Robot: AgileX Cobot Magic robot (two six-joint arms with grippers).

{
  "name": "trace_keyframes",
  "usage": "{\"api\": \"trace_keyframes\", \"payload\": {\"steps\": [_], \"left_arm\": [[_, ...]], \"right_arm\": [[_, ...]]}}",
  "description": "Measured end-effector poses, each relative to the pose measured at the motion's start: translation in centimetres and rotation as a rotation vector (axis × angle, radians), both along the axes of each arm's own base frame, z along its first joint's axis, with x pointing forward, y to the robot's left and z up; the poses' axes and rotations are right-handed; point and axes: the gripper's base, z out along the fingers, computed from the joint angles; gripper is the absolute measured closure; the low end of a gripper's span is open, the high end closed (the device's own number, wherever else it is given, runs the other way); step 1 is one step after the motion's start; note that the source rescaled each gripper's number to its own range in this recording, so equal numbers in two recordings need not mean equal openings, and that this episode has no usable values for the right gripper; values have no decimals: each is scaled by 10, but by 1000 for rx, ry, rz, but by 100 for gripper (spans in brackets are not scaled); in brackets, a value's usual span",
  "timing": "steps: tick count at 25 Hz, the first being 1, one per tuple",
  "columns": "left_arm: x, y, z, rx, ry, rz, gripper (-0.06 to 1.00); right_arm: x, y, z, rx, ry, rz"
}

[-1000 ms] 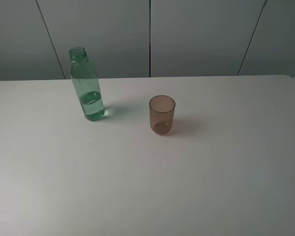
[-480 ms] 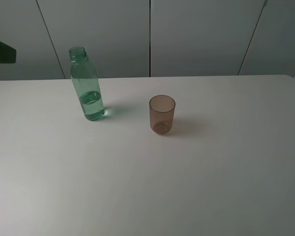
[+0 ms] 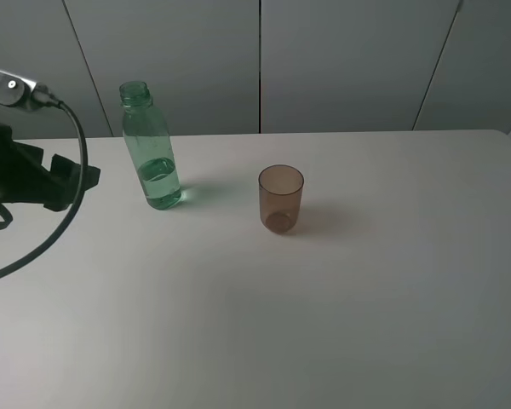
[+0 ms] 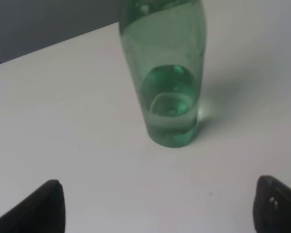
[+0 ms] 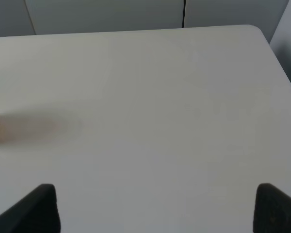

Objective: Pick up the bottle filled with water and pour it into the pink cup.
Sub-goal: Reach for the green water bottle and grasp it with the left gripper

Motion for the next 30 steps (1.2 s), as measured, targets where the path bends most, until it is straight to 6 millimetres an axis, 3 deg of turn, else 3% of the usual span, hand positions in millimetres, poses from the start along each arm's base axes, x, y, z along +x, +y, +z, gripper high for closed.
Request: {"api": "trace_keyframes", "payload": {"steps": [8, 19, 30], "left_arm": [[14, 1, -28, 103, -91, 2, -6], [39, -14, -61, 191, -267, -143, -6], [53, 19, -78, 45, -311, -198, -6]], "right_arm": [[0, 0, 0, 0, 0, 0], [0, 0, 0, 0, 0, 0], [0, 0, 0, 0, 0, 0]]}}
